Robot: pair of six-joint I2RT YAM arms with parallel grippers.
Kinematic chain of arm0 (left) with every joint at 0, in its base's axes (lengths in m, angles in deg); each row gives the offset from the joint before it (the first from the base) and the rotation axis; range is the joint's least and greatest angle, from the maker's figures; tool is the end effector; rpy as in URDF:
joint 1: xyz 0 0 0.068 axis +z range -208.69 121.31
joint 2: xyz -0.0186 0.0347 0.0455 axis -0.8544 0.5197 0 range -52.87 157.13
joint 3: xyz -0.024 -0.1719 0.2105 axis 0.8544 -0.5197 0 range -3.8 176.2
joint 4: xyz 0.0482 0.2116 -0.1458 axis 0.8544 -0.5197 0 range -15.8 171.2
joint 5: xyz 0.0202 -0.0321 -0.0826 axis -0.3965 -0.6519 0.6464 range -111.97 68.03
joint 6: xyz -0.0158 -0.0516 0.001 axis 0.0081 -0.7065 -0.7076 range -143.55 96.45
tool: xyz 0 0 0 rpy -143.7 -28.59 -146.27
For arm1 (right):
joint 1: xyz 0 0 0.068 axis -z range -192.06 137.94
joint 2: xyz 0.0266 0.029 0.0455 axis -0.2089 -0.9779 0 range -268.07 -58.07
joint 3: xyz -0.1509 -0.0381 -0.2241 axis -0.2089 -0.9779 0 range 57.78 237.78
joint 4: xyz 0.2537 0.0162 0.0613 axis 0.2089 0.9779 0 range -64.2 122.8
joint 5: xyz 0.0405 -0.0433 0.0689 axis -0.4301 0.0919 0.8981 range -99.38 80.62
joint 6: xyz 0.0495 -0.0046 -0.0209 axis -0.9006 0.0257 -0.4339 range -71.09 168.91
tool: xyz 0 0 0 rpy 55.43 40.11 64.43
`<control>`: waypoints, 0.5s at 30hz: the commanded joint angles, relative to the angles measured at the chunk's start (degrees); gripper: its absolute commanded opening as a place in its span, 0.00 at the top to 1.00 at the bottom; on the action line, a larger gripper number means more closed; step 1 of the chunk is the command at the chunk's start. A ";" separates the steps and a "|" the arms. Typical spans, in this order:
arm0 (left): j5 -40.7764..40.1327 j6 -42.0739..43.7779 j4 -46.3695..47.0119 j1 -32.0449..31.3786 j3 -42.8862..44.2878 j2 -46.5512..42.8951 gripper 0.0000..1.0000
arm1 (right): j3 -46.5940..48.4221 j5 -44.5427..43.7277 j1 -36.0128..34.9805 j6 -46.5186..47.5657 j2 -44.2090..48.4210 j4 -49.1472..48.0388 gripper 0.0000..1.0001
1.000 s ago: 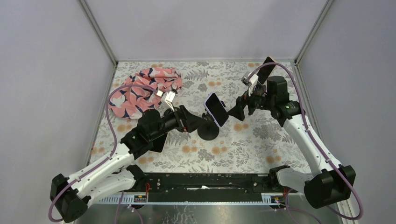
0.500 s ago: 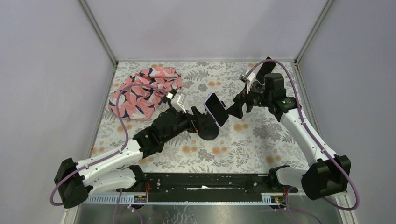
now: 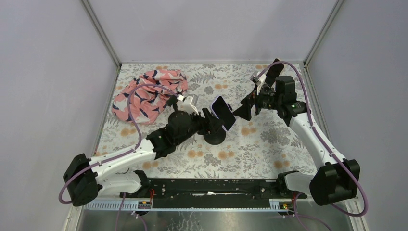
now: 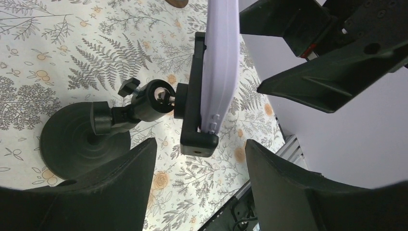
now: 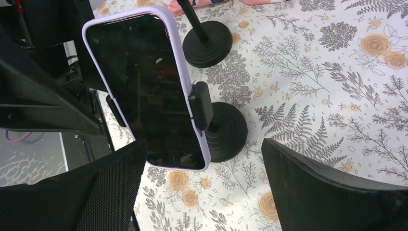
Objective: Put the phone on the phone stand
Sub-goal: Adjust the phone stand with the phone at the center of the board.
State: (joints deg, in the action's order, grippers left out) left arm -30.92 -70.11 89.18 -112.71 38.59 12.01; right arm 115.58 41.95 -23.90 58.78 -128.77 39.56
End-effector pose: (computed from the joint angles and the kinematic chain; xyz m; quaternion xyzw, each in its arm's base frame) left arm 0.1589 -0.2095 0.2868 0.0036 0.7898 -0.4300 0.4374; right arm 0.2594 0.0829 0.3233 -0.3678 0.7106 0.3768 0.4668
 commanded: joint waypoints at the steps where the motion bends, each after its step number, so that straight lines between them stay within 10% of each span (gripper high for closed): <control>1: -2.76 1.59 0.33 -0.43 1.90 1.12 0.26 | -0.89 2.90 0.32 -1.33 -0.17 -2.66 0.03; 15: -2.59 3.67 0.91 -0.41 5.15 4.37 0.50 | -1.94 3.07 0.74 -0.91 1.00 -2.92 0.03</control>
State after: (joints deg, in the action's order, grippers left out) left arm -32.91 -68.04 89.25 -112.71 41.76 16.23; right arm 113.81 42.89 -23.65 58.06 -128.79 38.27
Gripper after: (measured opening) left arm 0.538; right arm 0.969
